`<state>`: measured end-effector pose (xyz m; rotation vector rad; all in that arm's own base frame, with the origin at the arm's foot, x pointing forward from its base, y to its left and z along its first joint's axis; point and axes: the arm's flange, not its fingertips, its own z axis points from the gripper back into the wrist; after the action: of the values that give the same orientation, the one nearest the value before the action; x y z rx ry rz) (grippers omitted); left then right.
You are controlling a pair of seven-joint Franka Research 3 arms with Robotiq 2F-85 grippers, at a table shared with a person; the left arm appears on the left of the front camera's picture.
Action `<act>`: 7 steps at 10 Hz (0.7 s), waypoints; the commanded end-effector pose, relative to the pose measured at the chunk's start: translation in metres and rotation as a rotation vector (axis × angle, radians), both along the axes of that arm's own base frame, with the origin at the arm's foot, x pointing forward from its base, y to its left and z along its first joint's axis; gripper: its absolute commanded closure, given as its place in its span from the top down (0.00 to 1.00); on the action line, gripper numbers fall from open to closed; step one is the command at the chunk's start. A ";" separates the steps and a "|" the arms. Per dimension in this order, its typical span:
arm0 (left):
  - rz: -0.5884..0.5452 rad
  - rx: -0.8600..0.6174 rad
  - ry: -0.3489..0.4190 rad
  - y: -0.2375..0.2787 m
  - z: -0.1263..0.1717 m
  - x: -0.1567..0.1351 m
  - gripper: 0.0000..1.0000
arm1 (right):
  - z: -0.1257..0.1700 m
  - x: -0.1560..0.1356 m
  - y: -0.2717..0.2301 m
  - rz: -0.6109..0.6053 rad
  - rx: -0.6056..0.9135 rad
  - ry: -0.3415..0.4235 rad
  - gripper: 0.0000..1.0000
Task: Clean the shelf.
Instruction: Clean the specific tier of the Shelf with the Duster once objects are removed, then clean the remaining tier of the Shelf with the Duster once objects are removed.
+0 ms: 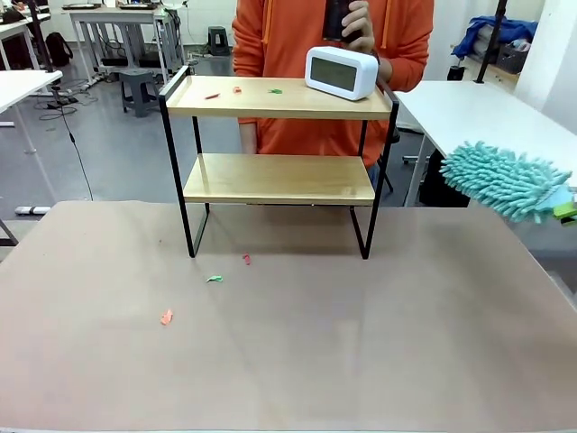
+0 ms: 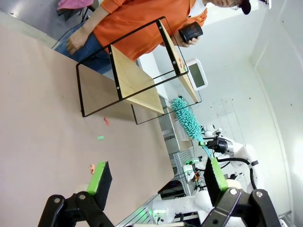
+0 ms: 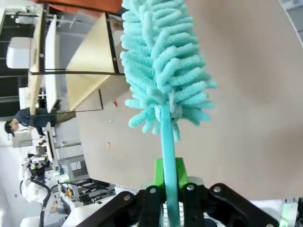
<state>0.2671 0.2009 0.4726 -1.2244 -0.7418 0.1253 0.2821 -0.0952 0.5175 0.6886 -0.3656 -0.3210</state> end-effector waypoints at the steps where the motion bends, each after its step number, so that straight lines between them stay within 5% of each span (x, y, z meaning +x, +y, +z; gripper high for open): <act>1: 0.002 -0.007 -0.034 -0.002 0.000 0.000 1.00 | 0.010 -0.011 -0.017 -0.017 0.028 -0.072 0.12; 7: 0.002 -0.007 -0.034 -0.002 0.000 0.000 1.00 | 0.010 -0.011 -0.017 -0.017 0.028 -0.072 0.12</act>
<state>0.2670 0.2009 0.4726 -1.2246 -0.7419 0.1253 0.2727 -0.1121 0.5287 0.7348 -0.4358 -0.2938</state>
